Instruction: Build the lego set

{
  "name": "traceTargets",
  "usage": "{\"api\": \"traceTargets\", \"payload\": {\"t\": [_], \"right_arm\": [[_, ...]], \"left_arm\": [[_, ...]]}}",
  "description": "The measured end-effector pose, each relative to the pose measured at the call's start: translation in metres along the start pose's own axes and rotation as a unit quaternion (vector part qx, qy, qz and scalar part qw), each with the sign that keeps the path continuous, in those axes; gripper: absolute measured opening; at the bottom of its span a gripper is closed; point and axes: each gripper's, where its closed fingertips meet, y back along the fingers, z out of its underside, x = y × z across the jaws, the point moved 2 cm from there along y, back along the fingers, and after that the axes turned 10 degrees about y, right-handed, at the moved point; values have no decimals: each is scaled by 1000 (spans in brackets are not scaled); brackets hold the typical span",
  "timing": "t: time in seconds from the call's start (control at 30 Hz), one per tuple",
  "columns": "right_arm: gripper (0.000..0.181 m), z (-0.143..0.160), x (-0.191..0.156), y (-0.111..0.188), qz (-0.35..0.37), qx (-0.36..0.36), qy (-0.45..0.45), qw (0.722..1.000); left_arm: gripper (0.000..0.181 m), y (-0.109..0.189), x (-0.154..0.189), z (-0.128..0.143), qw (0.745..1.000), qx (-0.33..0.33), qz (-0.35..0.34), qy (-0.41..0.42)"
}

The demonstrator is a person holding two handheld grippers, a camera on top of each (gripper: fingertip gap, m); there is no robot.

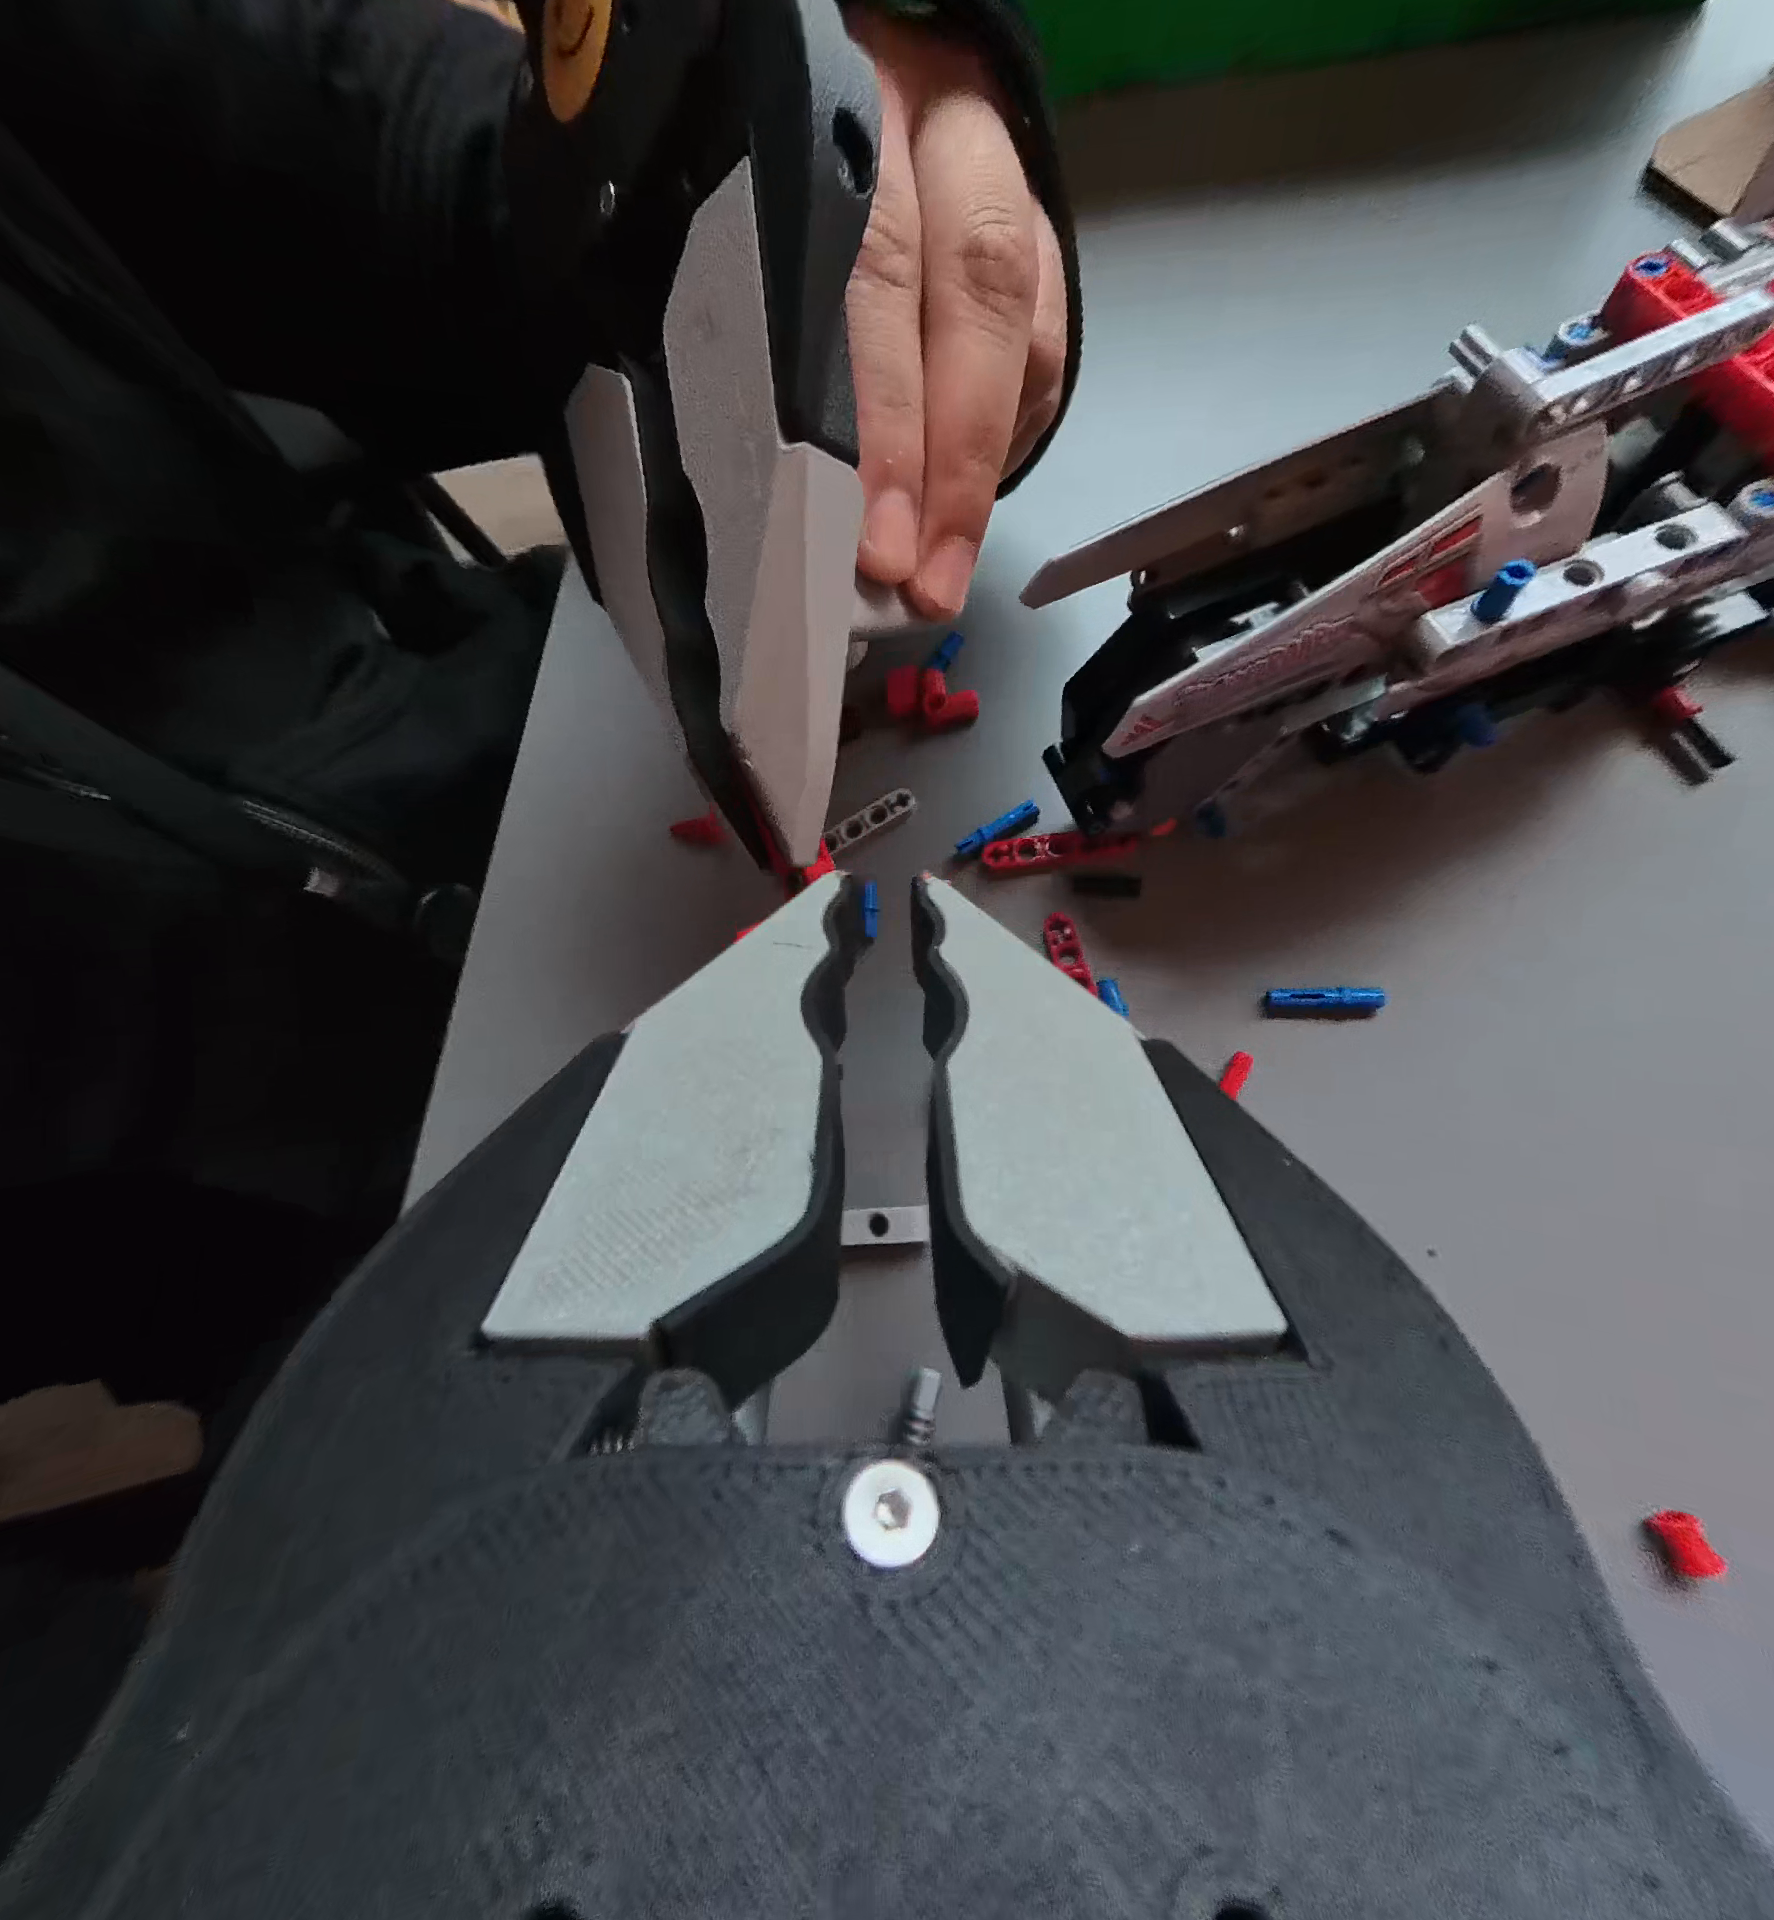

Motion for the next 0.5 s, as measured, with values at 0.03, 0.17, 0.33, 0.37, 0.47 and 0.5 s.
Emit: {"api": "traceTargets", "payload": {"t": [0.03,0.17,0.33,0.37,0.47,0.5], "right_arm": [[9,-1,-1,2,-9,9,-7,1000],[8,-2,-5,3,-22,11,-7,1000],[11,4,-11,-5,-41,-13,-10,999],[11,5,-10,-6,-40,-16,-13,999],[11,7,-11,-7,-48,-21,-19,998],[11,7,-12,-7,-51,-21,-17,998]], "left_arm": [[6,0,1,1,1000,-1,4,0],[6,0,2,0,1000,0,7,8],[5,-3,3,4,1000,-15,13,24],[5,-4,3,4,1000,-17,12,24],[5,-5,5,5,1000,-20,15,19],[5,-5,5,5,999,-20,16,20]]}}
